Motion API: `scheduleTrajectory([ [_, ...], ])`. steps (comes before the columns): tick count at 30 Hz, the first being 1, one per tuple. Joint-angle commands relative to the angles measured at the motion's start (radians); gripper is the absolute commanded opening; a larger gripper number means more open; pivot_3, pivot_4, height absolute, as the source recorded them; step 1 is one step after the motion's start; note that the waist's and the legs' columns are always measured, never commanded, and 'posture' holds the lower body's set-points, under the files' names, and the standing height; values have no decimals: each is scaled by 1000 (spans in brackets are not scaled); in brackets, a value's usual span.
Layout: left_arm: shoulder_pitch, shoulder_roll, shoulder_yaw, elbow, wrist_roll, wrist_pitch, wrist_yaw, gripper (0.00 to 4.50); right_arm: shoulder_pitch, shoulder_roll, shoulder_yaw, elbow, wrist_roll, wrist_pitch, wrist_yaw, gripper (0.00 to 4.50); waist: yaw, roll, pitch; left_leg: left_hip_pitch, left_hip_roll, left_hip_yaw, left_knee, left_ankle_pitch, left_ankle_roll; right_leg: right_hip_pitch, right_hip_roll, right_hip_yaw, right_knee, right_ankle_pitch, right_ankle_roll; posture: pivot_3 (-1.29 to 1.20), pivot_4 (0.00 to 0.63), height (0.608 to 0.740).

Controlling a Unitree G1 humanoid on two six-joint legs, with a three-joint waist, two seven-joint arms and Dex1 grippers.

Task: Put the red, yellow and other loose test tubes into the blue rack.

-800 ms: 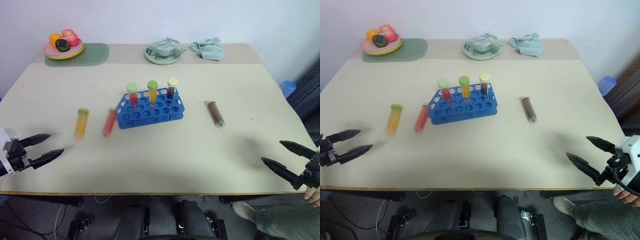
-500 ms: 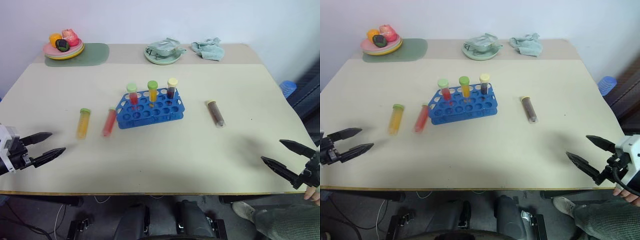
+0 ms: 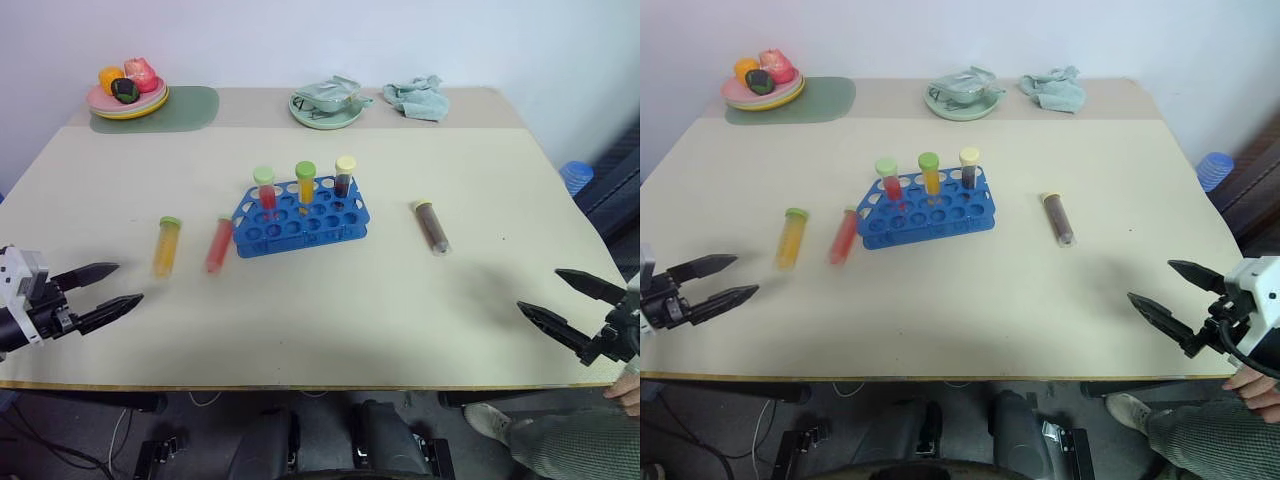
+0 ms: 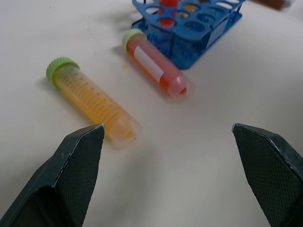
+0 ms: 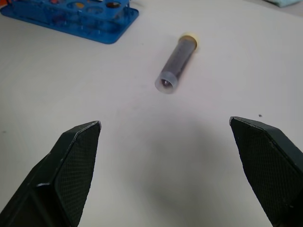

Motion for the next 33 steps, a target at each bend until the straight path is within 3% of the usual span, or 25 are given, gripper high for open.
scheduleTrajectory([
  [1,8,-6,40,-36,-24,10,9,4413,-6,-12,-11,-18,14,-3,4,4500,0,0,0,0,0,0,0,0,0,0,0,0,0,0,0,0,150,740],
  [8,21,-14,52,-62,-29,24,20,4413,-54,-28,14,31,1,-7,9,4500,-2,0,0,0,0,0,0,0,0,0,0,0,0,0,0,0,150,740],
  [10,9,-27,50,-99,-48,47,50,4413,-132,-59,67,37,-49,37,-78,4500,-4,0,0,0,0,0,0,0,0,0,0,0,0,0,0,0,150,740],
  [13,-6,-59,29,-181,-76,92,89,4413,-304,-104,176,89,-60,126,-143,4500,-5,1,0,0,0,0,1,0,0,-1,0,0,1,0,-1,0,150,740],
  [17,-64,-120,-18,-290,-136,156,125,4413,-690,-145,419,223,-43,392,-187,4500,-8,4,3,0,0,1,2,0,0,-2,0,0,1,0,-1,0,150,740],
  [22,-103,-183,-89,-389,-117,136,164,4413,-1107,-81,611,484,-77,642,-229,4500,-1,6,4,-5,1,2,0,1,-1,-8,0,-1,2,1,0,0,150,740],
  [28,-115,-220,-173,-452,-68,85,173,4413,-1381,2,773,901,-222,620,-201,4500,-1,6,4,-13,-1,1,4,4,-6,-12,0,-2,1,1,0,0,150,740],
  [33,-140,-233,-202,-466,-82,62,151,4413,-1506,51,848,1167,-333,533,-149,4500,-5,6,4,-16,-1,1,4,4,-6,-15,0,-2,2,1,0,0,150,740],
])
